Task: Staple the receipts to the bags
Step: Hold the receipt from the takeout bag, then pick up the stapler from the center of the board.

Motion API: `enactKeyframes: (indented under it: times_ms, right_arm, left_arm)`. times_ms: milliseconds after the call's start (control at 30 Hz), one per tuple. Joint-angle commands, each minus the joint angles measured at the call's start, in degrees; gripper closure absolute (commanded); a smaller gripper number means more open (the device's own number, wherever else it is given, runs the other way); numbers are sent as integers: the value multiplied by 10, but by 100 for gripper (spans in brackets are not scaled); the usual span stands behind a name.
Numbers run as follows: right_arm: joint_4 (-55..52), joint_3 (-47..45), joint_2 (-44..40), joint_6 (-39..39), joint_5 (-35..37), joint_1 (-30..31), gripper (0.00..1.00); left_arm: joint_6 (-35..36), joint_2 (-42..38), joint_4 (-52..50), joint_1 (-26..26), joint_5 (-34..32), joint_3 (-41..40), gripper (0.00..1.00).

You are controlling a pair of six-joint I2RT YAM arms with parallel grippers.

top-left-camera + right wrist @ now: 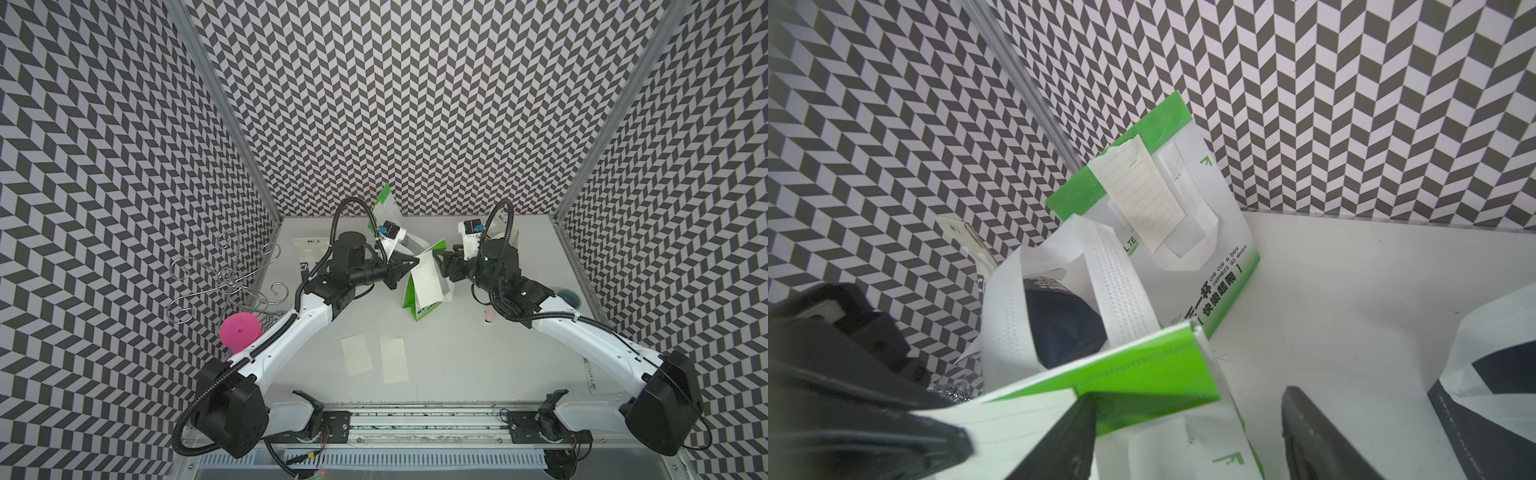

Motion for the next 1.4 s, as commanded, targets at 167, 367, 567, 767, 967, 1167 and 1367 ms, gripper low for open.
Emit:
enactKeyframes:
  times_ms: [167,367,567,767,967,1167,1367]
  right_arm:
    - [-43,-49,-98,56,66,0,27]
    - [-140,-84,-84,110,81,-6,27]
    - [-196,-116,-48,165,82,-33,27]
    - [-249,-109,10,171,113,-67,28]
    - [-263,-109,74,164,101,-110,31]
    - [-242,-109,128,163,117,-127,33]
    - [-230,-79,178,152,113,-139,39]
  left_arm:
    - [-7,-34,-30,-12,-101,3,100]
    - [11,-39,-47,-33,-170,6,100]
    - [10,-39,-51,-34,-195,3,100]
    - [10,-30,-61,-47,-227,3,100]
    - [13,-5,-80,-57,-248,12,100]
    - [13,0,-79,-57,-241,11,100]
    - [14,1,-80,-57,-240,11,100]
